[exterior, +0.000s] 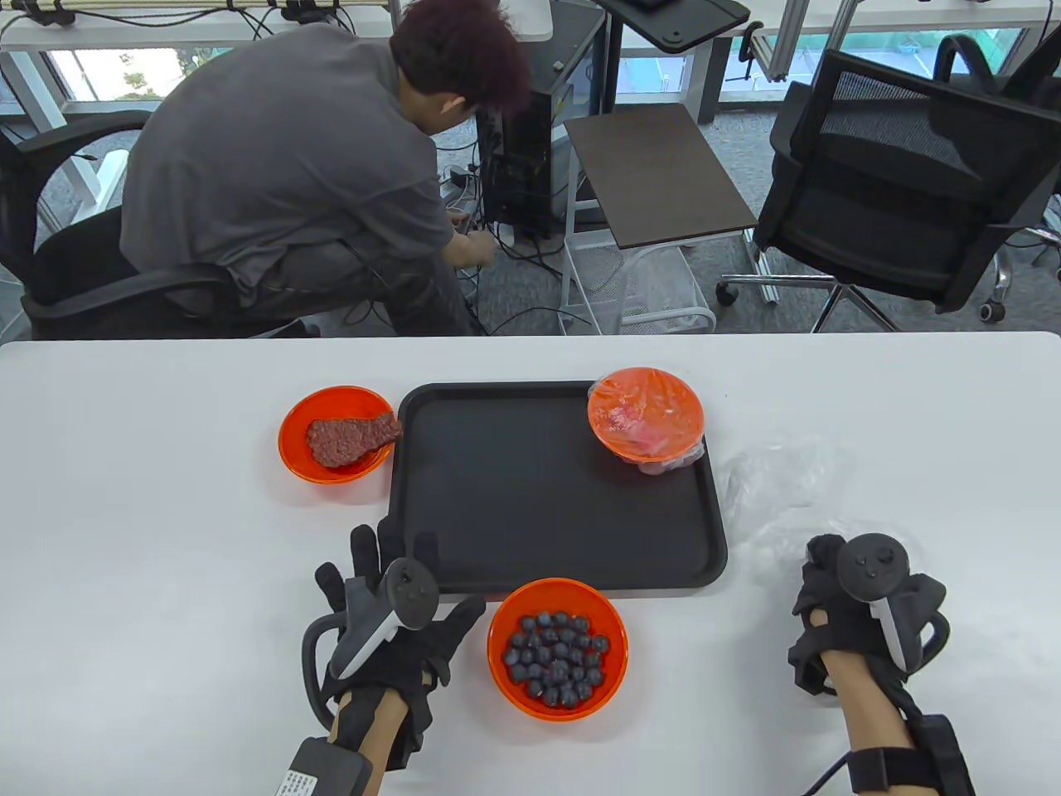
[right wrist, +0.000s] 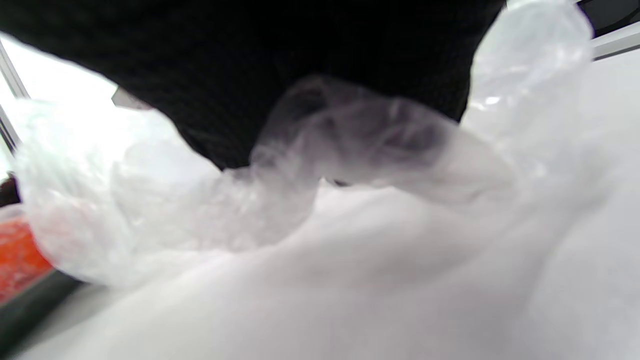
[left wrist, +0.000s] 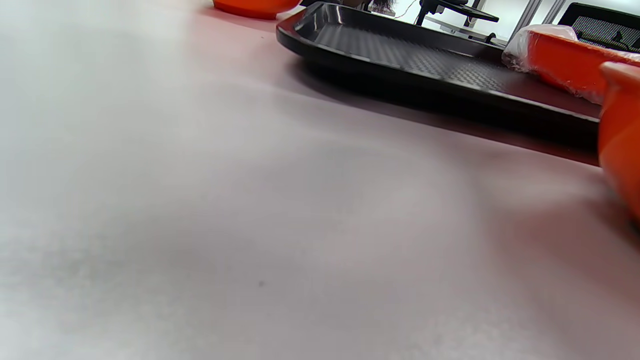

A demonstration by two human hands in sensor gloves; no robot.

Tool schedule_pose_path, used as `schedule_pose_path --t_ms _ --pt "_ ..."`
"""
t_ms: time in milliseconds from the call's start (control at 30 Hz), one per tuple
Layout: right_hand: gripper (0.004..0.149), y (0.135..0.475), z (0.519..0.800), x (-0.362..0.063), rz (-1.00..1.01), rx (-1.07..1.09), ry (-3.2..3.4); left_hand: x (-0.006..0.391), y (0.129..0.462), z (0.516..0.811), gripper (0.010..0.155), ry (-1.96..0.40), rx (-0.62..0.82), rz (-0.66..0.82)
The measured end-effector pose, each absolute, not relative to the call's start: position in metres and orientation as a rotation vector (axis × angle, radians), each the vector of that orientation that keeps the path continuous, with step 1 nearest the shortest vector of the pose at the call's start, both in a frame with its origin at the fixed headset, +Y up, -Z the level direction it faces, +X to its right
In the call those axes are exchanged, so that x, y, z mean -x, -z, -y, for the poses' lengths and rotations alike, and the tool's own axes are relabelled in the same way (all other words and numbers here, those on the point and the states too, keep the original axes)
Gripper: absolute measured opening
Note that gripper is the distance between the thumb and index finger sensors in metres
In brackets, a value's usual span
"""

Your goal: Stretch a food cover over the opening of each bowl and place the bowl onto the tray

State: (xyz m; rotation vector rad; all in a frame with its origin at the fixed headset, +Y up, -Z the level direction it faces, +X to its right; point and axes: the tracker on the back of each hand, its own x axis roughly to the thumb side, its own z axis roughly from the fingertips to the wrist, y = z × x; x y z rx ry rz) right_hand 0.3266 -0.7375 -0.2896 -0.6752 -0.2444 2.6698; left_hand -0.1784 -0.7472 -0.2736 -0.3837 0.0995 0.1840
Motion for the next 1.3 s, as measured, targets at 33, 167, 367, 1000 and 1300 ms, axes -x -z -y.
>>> schedule_pose_path --t_ms 33,167,367,1000,1300 --pt "0.041 0.287 0.733 -0.326 0.265 0.659 -2.665 0.179 0.274 0.747 0.096 -0.179 0.382 -0.102" --pt "0.041 0.277 0.711 -0.321 0.339 0.576 -2.597 0.179 0.274 0.747 0.096 -0.15 0.396 -0.116" --pt "0.041 0.261 0.678 -0.308 0.433 0.389 -2.452 0.18 0.273 0.745 0.095 -0.129 0.406 -0.143" --pt "0.041 0.242 0.653 -0.192 0.46 -0.168 -2.167 0.148 0.249 0.69 0.089 -0.439 0.078 0.121" --pt "0.041 0.23 0.667 -0.121 0.47 -0.378 -2.23 0.141 0.247 0.692 0.099 -0.707 0.098 0.277"
